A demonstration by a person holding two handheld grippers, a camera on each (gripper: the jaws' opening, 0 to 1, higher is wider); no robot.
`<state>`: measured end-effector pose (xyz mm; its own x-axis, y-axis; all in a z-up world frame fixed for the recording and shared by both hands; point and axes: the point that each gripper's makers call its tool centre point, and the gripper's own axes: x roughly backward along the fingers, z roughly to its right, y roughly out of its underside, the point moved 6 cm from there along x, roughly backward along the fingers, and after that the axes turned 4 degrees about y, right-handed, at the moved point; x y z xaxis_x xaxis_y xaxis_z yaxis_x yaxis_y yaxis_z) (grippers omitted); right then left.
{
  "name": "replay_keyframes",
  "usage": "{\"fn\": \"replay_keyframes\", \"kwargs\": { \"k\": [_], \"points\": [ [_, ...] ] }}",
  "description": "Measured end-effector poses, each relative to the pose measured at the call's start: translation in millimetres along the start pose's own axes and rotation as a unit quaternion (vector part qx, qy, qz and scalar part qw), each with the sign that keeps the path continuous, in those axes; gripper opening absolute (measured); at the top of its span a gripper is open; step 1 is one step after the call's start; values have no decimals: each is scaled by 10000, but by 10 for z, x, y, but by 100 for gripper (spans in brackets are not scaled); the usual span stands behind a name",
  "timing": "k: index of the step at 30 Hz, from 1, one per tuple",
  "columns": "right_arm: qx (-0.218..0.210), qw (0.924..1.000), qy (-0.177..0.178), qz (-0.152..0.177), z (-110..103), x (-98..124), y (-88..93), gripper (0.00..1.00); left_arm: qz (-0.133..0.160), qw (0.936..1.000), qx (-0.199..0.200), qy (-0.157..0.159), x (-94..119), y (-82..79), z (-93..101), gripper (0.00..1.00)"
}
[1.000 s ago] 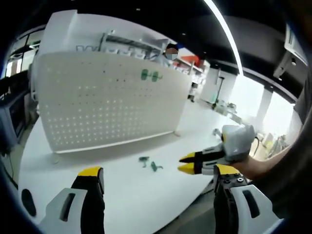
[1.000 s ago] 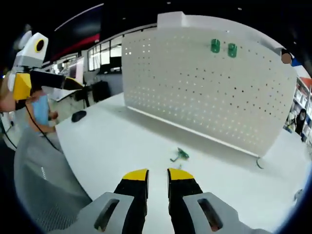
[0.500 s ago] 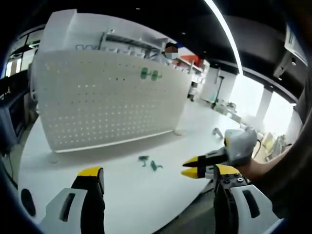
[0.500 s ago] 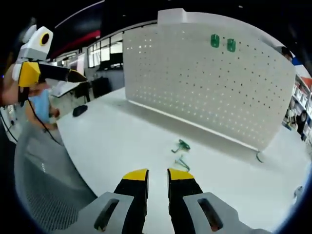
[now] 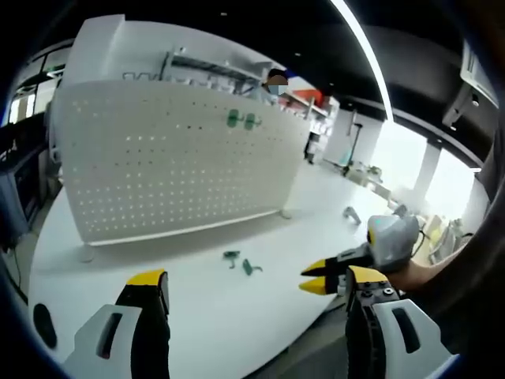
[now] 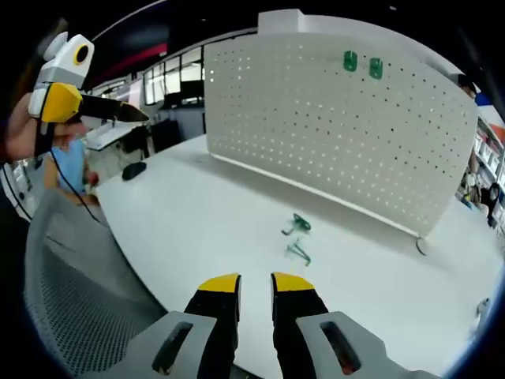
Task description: Insert the hook assembly into the mounting plate slot until the hook locks in place.
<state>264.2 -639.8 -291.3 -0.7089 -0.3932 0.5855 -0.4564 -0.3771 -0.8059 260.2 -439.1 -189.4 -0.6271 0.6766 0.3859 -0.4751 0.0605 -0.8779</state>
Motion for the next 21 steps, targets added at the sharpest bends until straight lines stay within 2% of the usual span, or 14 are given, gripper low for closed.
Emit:
{"fn": "replay_keyframes", "kwargs": {
  "k": [11,21],
  "points": [
    [50,10000,-32,-26,62,-76,-62,13,-48,10000,27,6,-7,28,-19,94],
    [240,9997,-51,-41,263,-370,-193,13,-124,9999,83,-37,-22,63,-88,94]
  ]
}}
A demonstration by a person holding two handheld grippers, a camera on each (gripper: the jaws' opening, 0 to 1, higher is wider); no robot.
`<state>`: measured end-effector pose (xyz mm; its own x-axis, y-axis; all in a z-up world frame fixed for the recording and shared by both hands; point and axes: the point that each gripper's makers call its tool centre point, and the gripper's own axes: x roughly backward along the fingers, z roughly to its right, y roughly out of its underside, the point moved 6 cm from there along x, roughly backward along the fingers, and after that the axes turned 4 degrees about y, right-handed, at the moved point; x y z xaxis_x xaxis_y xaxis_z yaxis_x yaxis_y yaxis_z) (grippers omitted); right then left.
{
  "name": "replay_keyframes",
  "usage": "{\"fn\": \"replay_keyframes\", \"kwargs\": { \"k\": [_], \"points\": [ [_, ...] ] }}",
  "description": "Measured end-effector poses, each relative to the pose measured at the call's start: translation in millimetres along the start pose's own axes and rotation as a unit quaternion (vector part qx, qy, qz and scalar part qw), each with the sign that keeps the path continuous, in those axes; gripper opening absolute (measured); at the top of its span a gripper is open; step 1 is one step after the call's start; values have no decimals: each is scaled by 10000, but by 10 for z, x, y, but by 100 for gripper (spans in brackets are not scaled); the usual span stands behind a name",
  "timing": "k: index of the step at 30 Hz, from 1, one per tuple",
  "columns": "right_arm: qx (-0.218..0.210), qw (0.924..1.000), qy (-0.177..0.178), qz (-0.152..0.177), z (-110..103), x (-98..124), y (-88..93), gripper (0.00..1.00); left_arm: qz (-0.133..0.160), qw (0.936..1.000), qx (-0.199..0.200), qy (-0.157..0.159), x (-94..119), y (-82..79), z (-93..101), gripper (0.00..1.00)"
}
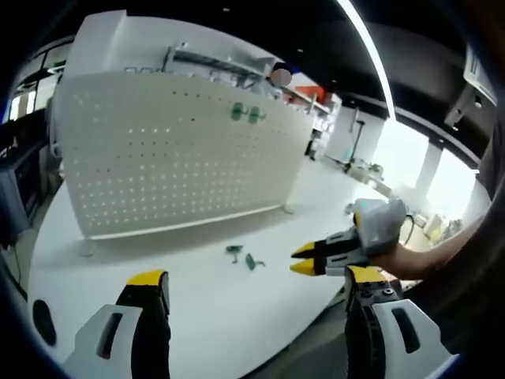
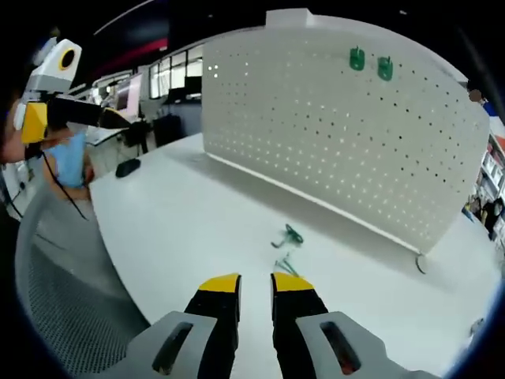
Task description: Insert the hook assembly into the mounting plate slot until the hook locks in place.
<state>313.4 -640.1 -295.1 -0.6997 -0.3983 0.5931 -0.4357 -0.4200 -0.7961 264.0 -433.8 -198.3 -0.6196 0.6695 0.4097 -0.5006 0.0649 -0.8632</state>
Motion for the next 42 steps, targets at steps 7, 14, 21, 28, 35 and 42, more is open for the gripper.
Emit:
{"fn": "replay_keyframes", "kwargs": {
  "k": [7,14,21,28,35,42],
  "points": [
    [-27,10000,17,-72,112,-125,5,13,-171,9999,17,10,-46,52,-50,94],
    [-197,9997,80,-123,197,-197,47,13,-298,9994,-114,162,-141,19,-53,93],
    [-229,9995,76,-191,268,-322,48,13,-407,9987,-254,165,-189,-11,-99,92],
    [-72,9997,13,-253,333,-523,-30,13,-406,9989,-159,182,-205,15,-97,91],
    [-23,9997,-44,-257,317,-581,-69,13,-463,9988,-61,152,-206,78,-142,91],
    [-97,9995,-112,-295,208,-476,20,13,-496,9986,-25,165,-251,124,-183,94]
  ]
}}
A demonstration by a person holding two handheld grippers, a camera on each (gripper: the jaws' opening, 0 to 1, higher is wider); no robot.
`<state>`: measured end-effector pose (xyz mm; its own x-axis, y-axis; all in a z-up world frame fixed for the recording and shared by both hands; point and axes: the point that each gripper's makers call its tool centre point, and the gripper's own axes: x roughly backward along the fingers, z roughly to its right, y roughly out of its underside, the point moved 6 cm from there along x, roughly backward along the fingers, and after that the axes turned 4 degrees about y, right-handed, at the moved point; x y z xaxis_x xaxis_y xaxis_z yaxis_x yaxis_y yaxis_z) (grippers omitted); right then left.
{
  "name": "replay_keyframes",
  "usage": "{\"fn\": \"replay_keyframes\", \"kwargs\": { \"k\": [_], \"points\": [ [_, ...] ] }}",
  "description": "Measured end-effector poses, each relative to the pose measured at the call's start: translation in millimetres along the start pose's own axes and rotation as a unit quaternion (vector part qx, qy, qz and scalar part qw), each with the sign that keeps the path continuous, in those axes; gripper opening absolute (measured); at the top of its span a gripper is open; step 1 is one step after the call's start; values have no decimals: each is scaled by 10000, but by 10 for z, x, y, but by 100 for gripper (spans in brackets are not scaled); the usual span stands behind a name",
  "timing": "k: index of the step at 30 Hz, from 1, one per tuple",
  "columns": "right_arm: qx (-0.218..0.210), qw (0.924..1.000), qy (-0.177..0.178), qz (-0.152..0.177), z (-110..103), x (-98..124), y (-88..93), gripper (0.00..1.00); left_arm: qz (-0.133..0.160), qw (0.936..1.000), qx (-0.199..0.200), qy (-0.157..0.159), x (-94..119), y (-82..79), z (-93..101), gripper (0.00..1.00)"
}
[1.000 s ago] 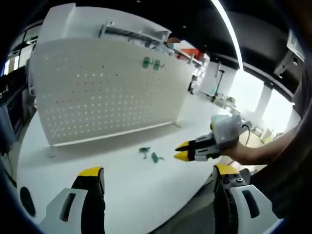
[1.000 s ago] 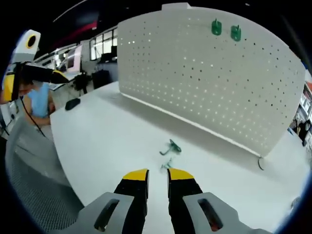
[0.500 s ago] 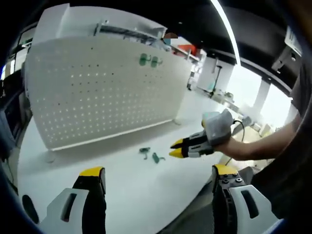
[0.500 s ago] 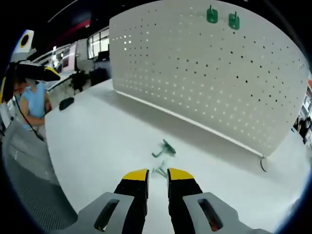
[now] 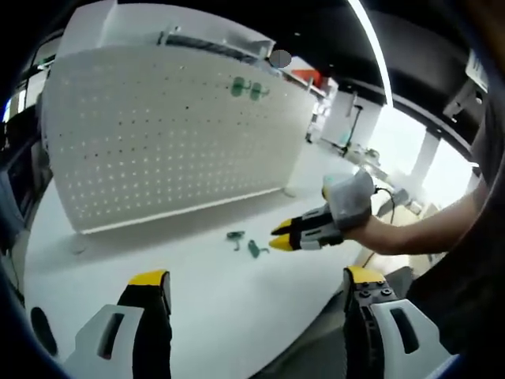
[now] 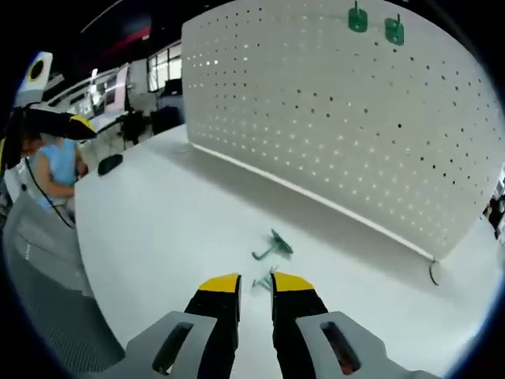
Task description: Insert the hook assembly into the mounting plate slot until the hook locks in place.
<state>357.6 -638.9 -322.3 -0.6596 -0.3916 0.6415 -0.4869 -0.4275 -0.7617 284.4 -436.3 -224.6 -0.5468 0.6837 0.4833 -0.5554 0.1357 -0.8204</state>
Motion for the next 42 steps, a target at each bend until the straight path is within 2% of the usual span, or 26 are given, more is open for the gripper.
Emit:
{"fn": "replay_keyframes", "kwargs": {
  "k": [5,12,21,27,35,42],
  "points": [
    [-70,10000,7,-10,-37,117,87,13,-108,9998,-108,95,-64,34,-31,92],
    [-218,9997,26,-107,-94,260,247,13,-207,9987,-371,290,-274,-8,-114,90],
    [-259,9995,77,-170,-68,307,300,13,-312,9976,-444,437,-498,-46,-235,88],
    [-156,9998,83,-125,10,193,184,13,-313,9973,-429,498,-507,-47,-203,88],
    [163,9999,24,-24,133,-107,-27,13,-277,9979,-346,476,-425,-18,-148,88],
    [428,9990,-92,-102,196,-359,-116,13,-232,9984,-282,432,-368,1,-129,88]
  ]
}}
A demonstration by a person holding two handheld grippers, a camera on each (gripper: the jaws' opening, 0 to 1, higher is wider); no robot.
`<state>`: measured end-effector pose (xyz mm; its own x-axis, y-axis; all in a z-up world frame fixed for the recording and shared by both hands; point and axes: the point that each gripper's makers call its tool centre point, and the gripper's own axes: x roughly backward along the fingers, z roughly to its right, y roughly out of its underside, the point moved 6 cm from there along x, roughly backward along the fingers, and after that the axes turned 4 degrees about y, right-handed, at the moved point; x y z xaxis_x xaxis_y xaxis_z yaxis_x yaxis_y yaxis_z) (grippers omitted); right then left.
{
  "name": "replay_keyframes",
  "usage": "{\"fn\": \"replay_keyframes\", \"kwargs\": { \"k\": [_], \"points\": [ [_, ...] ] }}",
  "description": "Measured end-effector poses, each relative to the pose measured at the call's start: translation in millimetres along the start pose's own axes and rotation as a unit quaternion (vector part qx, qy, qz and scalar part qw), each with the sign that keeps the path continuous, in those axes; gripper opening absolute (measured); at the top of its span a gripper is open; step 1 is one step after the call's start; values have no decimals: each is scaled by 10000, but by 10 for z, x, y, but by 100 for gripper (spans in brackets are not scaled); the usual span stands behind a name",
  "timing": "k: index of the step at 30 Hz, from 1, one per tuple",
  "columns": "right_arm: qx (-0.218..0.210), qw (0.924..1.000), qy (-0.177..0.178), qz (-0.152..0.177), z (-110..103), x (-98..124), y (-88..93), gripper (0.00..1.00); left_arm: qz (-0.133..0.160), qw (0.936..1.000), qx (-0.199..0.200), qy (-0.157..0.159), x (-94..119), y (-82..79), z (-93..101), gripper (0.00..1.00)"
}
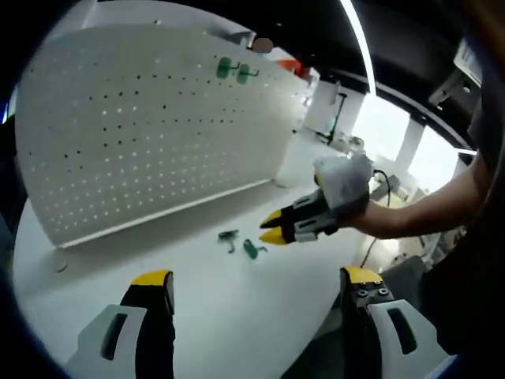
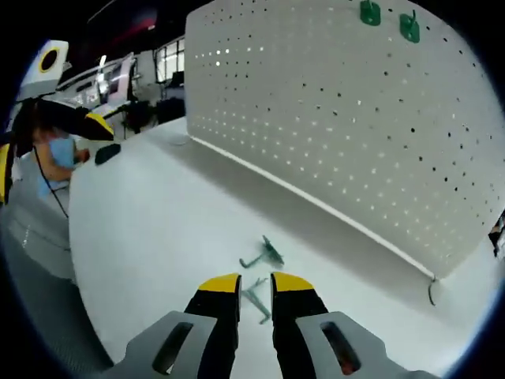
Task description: Insert the hook assembly into the mounting plate slot until the hook locks in place.
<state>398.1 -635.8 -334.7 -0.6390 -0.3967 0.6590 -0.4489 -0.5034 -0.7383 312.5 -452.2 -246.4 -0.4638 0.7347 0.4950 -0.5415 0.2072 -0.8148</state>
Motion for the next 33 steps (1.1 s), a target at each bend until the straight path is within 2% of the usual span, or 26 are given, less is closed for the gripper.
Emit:
{"fn": "replay_keyframes", "kwargs": {
  "k": [10,16,18,19,25,33],
  "points": [
    [147,9996,-178,-148,74,-302,-58,13,27,9999,74,-108,82,18,-15,88],
    [80,9991,-204,-370,126,-486,6,13,89,9997,81,-211,112,0,-24,88],
    [111,9992,-181,-337,156,-522,-14,13,85,9997,85,-218,115,-1,-26,88],
    [143,9985,-218,-492,169,-545,4,13,85,9997,90,-221,116,-1,-27,88],
    [313,9980,-245,-484,226,-615,-29,12,82,9995,138,-277,126,15,-50,87],
    [384,9963,-423,-645,228,-701,10,6,89,9995,164,-272,107,20,-51,87]
  ]
}}
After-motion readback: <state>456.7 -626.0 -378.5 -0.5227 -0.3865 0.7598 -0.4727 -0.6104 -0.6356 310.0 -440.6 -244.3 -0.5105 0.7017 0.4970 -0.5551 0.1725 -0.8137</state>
